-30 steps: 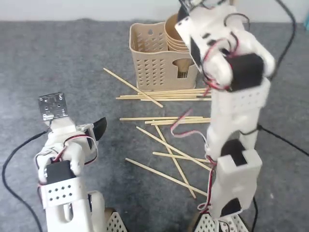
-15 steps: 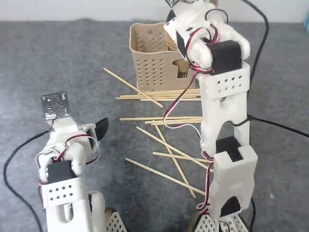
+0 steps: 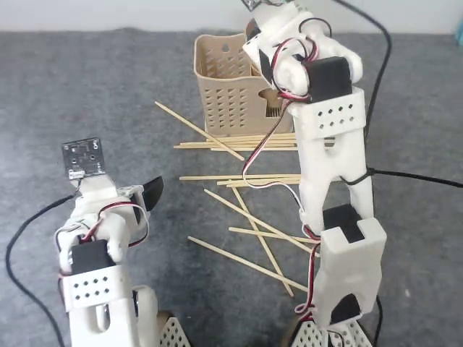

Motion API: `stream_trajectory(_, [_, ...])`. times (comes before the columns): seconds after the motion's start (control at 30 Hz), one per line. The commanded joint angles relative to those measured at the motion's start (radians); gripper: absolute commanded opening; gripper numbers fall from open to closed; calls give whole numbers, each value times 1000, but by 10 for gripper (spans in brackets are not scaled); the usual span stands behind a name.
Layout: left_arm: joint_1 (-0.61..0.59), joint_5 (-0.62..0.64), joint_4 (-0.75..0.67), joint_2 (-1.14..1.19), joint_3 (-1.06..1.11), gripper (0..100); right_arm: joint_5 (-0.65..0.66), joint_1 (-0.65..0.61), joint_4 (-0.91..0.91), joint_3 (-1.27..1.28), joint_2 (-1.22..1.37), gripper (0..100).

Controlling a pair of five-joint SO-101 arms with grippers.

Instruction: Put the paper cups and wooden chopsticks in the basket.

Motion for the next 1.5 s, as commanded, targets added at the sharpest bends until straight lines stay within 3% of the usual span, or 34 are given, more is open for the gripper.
stream_trajectory(0.0, [9, -9, -23, -20, -5, 338, -17, -10, 45, -74, -68, 214])
stream_trajectory(0.23, [17, -8, -21, -12, -10, 338, -106, -65, 397, -187, -208, 213])
stream_trajectory(0.3, [43, -8, -21, -11, -12, 338, -172, -59, 412, -140, -259, 213])
stream_trajectory(0.37, [63, -8, -9, -11, -15, 338, -235, -19, 409, -23, -334, 213])
stream_trajectory(0.53, [66, -6, -6, -9, -15, 338, -249, -38, 404, 361, -573, 213])
stream_trajectory(0.83, [63, 0, -20, 0, -15, 338, -242, -142, 389, 930, -863, 213])
stream_trajectory(1.0, [58, 0, -23, 195, -93, 338, -144, -206, 302, 1257, -871, 213])
stream_trajectory(1.13, [25, -2, -46, 358, -166, 338, -37, -228, 122, 1528, -869, 217])
stream_trajectory(1.3, [-2, -3, -83, 396, -176, 338, 17, -228, -104, 1751, -865, 281])
stream_trajectory(1.47, [-2, -6, -84, 396, -176, 338, 20, -231, -254, 1880, -816, 282])
